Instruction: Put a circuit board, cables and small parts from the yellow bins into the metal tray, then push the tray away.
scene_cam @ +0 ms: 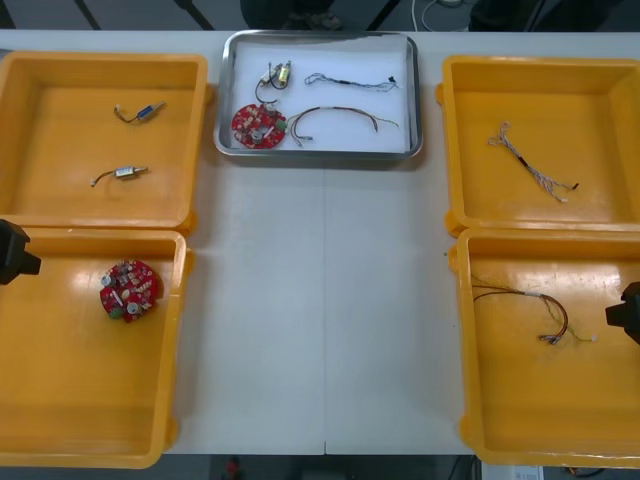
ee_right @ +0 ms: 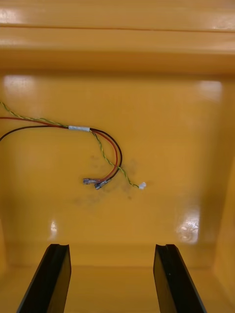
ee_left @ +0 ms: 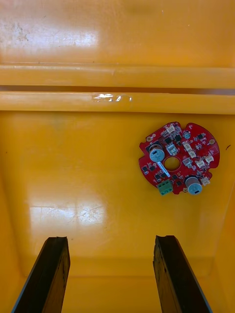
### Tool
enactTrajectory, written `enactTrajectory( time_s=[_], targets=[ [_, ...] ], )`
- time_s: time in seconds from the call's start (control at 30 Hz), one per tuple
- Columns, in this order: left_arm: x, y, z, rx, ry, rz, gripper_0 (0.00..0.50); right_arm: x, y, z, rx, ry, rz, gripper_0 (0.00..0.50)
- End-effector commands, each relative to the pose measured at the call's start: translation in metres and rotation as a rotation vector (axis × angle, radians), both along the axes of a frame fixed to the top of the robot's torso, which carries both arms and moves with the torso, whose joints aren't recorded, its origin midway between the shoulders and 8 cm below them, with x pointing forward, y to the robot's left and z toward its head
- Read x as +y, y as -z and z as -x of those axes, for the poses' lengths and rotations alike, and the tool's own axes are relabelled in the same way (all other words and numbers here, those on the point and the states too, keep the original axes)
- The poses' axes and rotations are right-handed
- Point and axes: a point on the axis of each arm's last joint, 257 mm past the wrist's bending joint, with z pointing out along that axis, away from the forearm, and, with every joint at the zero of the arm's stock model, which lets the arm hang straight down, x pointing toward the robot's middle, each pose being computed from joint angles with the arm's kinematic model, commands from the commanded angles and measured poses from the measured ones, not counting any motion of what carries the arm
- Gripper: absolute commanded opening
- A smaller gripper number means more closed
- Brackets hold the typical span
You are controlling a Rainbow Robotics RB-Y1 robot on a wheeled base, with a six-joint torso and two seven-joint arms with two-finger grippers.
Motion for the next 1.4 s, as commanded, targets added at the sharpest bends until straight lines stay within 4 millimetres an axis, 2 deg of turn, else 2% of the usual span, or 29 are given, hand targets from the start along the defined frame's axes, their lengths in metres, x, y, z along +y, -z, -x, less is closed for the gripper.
enactTrajectory(
  time_s=[0.03, 0.5, 0.67, 1.4],
  targets=[
    [0.011, -0.012, 0.004, -0.019, 0.032, -0.052, 0.5, -0.016, -0.009, -0.002, 0.004, 0.06, -0.038, 0.49],
    [0.011, -0.012, 0.004, -0.019, 0.032, -0.052, 0.5, -0.027, -0.03, -0.014, -0.03, 0.076, -0.035, 0.489],
    [0.011, -0.012, 0.004, -0.019, 0.032, -0.052, 0.5, -0.025, -0.033, -0.017, -0.039, 0.071, -0.04, 0.488],
    [0.011, -0.012, 0.004, -0.019, 0.032, -0.052, 0.5, -0.023, -0.034, -0.018, -0.041, 0.067, -0.044, 0.486]
  ],
)
